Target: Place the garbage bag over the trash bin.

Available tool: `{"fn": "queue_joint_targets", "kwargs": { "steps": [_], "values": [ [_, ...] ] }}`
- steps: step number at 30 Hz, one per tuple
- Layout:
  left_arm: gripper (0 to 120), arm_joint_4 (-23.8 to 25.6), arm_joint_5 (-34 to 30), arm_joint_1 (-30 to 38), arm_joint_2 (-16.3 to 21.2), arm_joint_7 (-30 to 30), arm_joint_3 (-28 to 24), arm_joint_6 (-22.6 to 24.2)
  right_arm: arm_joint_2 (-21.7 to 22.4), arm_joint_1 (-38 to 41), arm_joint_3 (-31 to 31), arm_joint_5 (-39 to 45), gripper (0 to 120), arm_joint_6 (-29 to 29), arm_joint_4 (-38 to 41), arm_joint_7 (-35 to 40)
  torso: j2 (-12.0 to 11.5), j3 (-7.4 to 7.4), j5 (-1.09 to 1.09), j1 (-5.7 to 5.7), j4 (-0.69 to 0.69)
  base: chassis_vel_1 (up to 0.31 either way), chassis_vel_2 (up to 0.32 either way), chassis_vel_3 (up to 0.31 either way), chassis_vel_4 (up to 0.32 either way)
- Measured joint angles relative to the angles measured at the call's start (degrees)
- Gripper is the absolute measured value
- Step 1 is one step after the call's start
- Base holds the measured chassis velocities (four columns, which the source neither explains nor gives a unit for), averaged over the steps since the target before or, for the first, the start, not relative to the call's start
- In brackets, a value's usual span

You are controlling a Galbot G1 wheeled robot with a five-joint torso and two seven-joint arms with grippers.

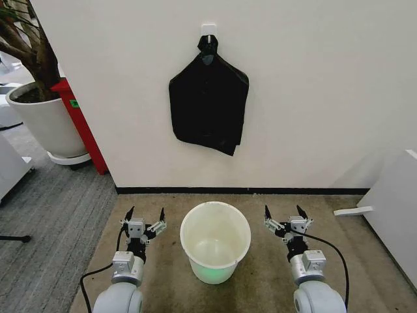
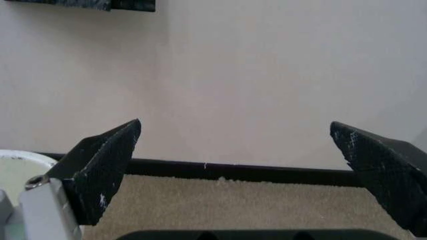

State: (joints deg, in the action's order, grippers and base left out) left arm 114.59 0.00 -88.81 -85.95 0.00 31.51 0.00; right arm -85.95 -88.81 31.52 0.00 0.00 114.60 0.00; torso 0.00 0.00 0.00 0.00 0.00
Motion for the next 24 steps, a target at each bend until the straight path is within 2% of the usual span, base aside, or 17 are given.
{"fn": "queue_joint_targets", "kwargs": {
  "steps": [7, 10, 11, 12, 17, 18, 24],
  "values": [
    [100, 0.0, -1.2, -0.1, 0.6, 0.1, 0.2, -0.5, 1.5, -0.7, -0.8, 1.9, 100, 0.7, 1.1, -0.2, 0.0, 0.00, 0.02, 0.00, 0.00, 0.000, 0.000, 0.000, 0.000],
    [100, -0.4, -5.6, -0.4, 3.1, 0.7, 1.4, -3.1, 6.6, -3.0, -3.5, 8.0, 100, 3.3, 5.5, -1.2, 0.0, -0.01, -0.05, 0.00, 0.01, 0.000, 0.000, 0.000, 0.000],
    [100, -0.5, -7.5, -0.6, 4.1, 1.1, 1.8, -4.1, 7.4, -3.2, -3.8, 8.9, 100, 3.3, 6.0, -1.6, 0.0, 0.00, -0.01, 0.00, 0.00, 0.000, 0.000, 0.000, 0.000],
    [100, -0.5, -7.5, -0.6, 4.1, 1.1, 1.8, -4.1, 7.4, -3.2, -3.8, 8.9, 100, 3.3, 6.0, -1.6, 0.0, 0.00, -0.01, 0.00, 0.00, 0.000, 0.000, 0.000, 0.000],
    [100, -1.2, -17.5, -1.3, 9.5, 2.7, 4.4, -9.8, 8.4, -2.7, -4.1, 9.9, 100, 2.9, 6.4, -1.8, 0.0, 0.00, -0.01, 0.00, 0.00, 0.000, 0.000, 0.000, 0.000],
    [100, -1.2, -17.5, -1.3, 9.5, 2.7, 4.4, -9.8, 8.4, -2.7, -4.1, 9.9, 100, 2.9, 6.4, -1.8, 0.0, 0.00, -0.01, 0.00, 0.00, 0.000, 0.000, 0.000, 0.000],
    [100, -1.9, -27.8, -2.1, 15.1, 4.4, 7.0, -15.7, 8.8, -1.4, -4.2, 10.4, 100, 2.8, 5.9, -1.8, 0.0, 0.00, 0.00, 0.00, 0.00, 0.000, 0.000, 0.000, 0.000]
  ]
}}
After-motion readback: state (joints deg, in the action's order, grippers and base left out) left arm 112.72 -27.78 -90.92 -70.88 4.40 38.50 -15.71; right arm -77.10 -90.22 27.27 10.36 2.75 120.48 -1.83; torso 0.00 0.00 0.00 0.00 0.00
